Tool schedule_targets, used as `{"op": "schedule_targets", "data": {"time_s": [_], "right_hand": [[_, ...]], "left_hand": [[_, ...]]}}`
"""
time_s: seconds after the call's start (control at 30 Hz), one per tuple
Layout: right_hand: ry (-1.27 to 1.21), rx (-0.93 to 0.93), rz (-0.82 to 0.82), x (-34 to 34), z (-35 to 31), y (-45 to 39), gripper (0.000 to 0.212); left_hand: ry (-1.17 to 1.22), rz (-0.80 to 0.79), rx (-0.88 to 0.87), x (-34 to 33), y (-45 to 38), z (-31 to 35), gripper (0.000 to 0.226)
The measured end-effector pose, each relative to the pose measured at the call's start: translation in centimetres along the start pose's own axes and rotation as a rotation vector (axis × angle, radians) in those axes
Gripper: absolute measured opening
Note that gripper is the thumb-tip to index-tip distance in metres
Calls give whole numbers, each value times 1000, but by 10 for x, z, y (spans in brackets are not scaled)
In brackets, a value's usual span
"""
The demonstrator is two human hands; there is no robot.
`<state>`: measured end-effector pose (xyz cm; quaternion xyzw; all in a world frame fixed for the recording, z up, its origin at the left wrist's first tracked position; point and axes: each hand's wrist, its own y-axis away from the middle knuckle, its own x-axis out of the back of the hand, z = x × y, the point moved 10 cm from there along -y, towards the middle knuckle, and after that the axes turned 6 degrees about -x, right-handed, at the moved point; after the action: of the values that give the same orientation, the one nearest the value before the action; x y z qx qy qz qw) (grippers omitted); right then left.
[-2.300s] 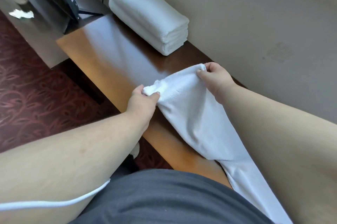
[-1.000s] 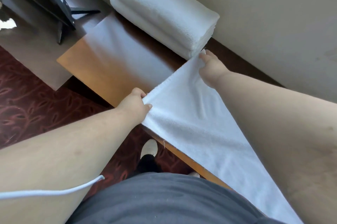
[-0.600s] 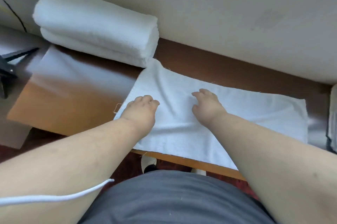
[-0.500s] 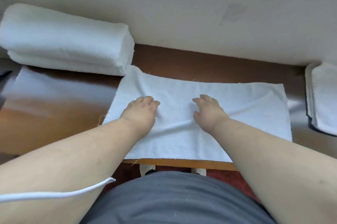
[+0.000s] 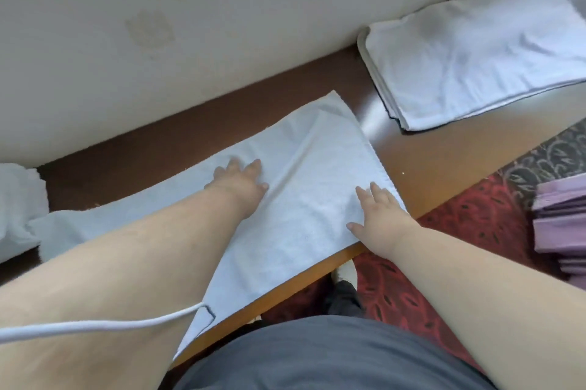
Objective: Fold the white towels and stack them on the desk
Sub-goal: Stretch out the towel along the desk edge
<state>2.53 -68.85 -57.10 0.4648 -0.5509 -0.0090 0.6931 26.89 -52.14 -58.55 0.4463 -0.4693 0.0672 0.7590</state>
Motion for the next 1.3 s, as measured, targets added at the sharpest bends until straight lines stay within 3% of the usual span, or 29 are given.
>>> {"op": "schedule_targets", "data": {"time_s": [0.13, 0.27, 0.37, 0.43, 0.53, 0.7, 0.87, 0.93, 1.03, 1.07, 1.13, 1.2, 1.3], "right_hand": [[133, 73, -62, -9, 32, -8, 91], [86, 101, -51, 2, 40, -26, 92], [83, 122, -38, 15, 46, -41, 91], [66, 147, -18, 24, 49, -49, 88], [28, 175, 59, 31, 54, -53, 80], [223, 240, 34, 8, 76, -49, 88], [257, 295, 30, 25, 92, -62, 89], [125, 308, 75, 43, 94, -65, 82], [-294, 107, 334, 82, 122, -68, 56], [-402, -13, 371, 85, 138, -70, 54], [-505, -197, 282, 72, 156, -77, 57], [-476, -244, 157, 56, 155, -82, 49], [-440, -210, 93, 47, 144, -84, 19]], "left_hand": [[28, -13, 144, 1, -36, 5, 73], [38, 29, 192, 28, -56, 10, 70], [-93, 288, 203, 76, -61, 34, 58], [-183, 429, -20, 99, -73, 88, 50], [-128, 308, -284, 96, -104, 171, 53], [-131, 29, -150, 67, -153, 206, 70], [-178, 41, -84, 78, -175, 215, 75], [-199, 214, -112, 108, -176, 222, 61], [-53, 492, -148, 149, -177, 231, 37], [34, 481, -107, 152, -184, 229, 34], [142, 366, 29, 145, -200, 221, 41], [118, 265, 111, 139, -210, 221, 63], [6, 134, 149, 130, -217, 229, 85]]}}
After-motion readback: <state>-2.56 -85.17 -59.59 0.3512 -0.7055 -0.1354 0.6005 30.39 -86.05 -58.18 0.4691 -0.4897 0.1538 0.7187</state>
